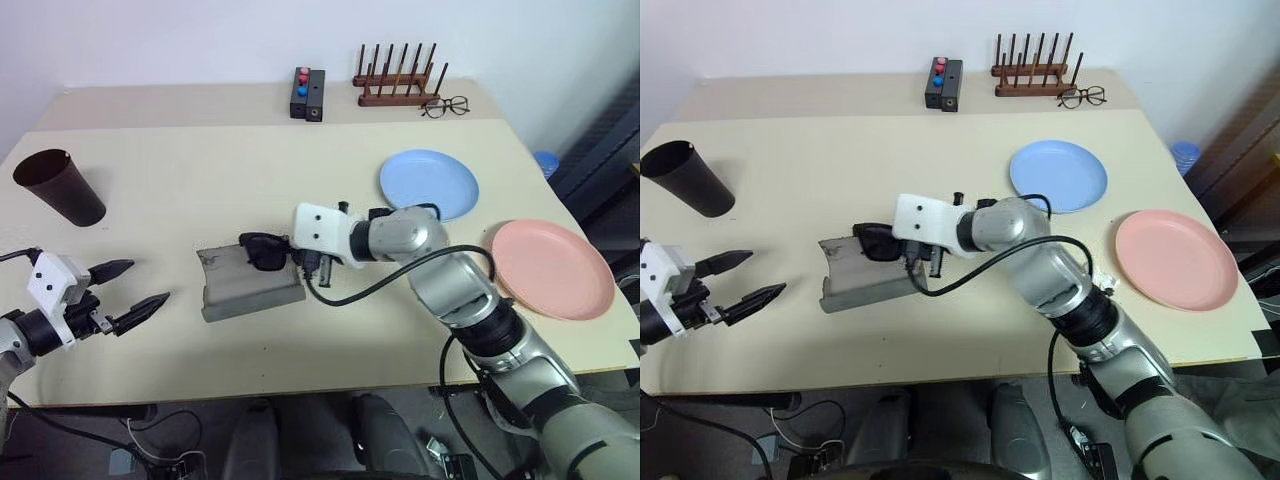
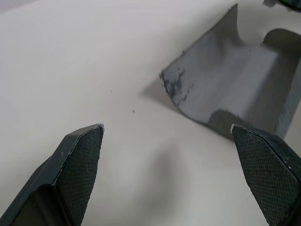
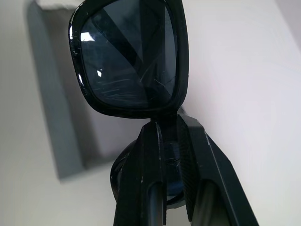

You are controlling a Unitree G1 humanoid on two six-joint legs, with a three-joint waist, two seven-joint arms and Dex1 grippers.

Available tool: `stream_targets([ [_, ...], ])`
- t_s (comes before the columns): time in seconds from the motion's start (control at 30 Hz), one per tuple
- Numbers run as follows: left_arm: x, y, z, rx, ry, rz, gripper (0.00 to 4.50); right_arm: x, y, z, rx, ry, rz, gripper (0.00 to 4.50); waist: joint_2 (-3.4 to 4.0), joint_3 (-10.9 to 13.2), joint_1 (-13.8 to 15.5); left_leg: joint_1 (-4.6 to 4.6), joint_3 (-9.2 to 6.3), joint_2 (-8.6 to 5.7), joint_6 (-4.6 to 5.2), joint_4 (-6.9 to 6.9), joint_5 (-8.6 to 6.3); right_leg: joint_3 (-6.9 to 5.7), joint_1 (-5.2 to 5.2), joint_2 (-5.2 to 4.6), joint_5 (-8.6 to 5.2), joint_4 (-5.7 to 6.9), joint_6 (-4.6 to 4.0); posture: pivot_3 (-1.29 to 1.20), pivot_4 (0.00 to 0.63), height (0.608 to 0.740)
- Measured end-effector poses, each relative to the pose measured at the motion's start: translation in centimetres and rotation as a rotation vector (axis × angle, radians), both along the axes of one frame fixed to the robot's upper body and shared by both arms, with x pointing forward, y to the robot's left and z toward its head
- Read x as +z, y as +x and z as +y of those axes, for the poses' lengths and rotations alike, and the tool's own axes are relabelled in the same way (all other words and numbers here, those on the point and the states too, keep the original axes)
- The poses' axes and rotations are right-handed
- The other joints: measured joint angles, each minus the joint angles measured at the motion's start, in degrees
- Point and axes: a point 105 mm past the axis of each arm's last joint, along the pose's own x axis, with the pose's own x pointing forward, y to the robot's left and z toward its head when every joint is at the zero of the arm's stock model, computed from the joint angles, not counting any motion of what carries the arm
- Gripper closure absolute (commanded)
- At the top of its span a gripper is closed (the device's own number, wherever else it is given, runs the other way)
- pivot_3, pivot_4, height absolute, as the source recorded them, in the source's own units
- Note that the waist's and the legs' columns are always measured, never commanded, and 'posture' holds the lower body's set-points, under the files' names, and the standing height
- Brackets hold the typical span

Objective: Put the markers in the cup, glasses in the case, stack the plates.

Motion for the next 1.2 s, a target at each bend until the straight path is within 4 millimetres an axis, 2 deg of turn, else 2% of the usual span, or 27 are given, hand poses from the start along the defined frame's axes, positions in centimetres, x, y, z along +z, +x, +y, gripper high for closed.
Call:
stream_targets([
  [0.13, 0.1, 0.0, -0.3, -0.011, 0.002, -0.001, 0.0, 0.0, -0.7, 2.2, 0.043, 0.012, 0.007, 4.45, 0.0, 0.0, -0.1, 0.0, 0.01, 0.0, 0.0, -0.02, 0.0, 0.0, -0.02, 0.0, 0.0, -0.01, 0.0, 0.0, 0.15, 0.74],
  [0.37, 0.1, -0.2, -0.7, -0.026, 0.006, 0.005, 0.0, -1.1, -0.5, 3.5, 0.033, 0.029, 0.073, 4.45, 0.0, 0.0, -0.4, -0.01, 0.0, 0.0, 0.0, -0.05, 0.0, 0.0, -0.04, 0.01, 0.0, 0.0, 0.0, 0.0, 0.15, 0.74],
  [0.53, 0.1, -0.2, -0.7, -0.024, 0.002, 0.011, 0.0, -2.8, 0.0, 2.5, 0.004, -0.032, 0.072, 4.45, 0.0, 0.0, -0.5, -0.01, 0.01, 0.0, 0.0, -0.05, 0.0, 0.0, -0.04, 0.0, 0.0, -0.01, 0.0, 0.0, 0.15, 0.74],
  [0.73, 0.3, -0.1, -0.9, -0.018, 0.004, 0.006, 0.0, -2.9, 0.9, 1.0, -0.032, -0.075, 0.023, 4.45, 0.0, 0.0, -0.6, -0.01, 0.0, 0.0, 0.0, -0.05, 0.0, 0.0, -0.04, 0.0, 0.0, -0.01, 0.0, 0.0, 0.15, 0.74],
  [0.9, 0.5, 0.2, -1.4, -0.032, 0.004, 0.0, 0.0, -3.1, 0.9, 0.9, -0.028, -0.099, -0.004, 4.45, 0.0, 0.0, -0.7, -0.01, 0.0, 0.0, 0.0, -0.05, 0.0, 0.0, -0.04, 0.0, 0.0, -0.01, 0.0, 0.0, 0.15, 0.74],
  [1.07, 0.3, 0.3, -1.6, -0.032, 0.0, 0.009, 0.0, -3.2, 0.9, 1.0, -0.029, -0.099, 0.004, 2.3, 0.0, 0.0, -0.7, -0.01, 0.01, 0.0, 0.0, -0.05, 0.0, 0.0, -0.05, 0.0, 0.0, -0.01, 0.0, 0.0, 0.15, 0.74],
  [1.2, 0.4, 0.3, -1.8, -0.033, 0.003, 0.003, 0.0, -2.9, 0.8, 1.1, -0.026, -0.074, 0.027, 2.3, 0.0, 0.0, -0.7, -0.01, 0.0, 0.0, 0.0, -0.06, 0.0, 0.0, -0.05, 0.0, 0.0, -0.01, 0.0, 0.0, 0.15, 0.74],
])
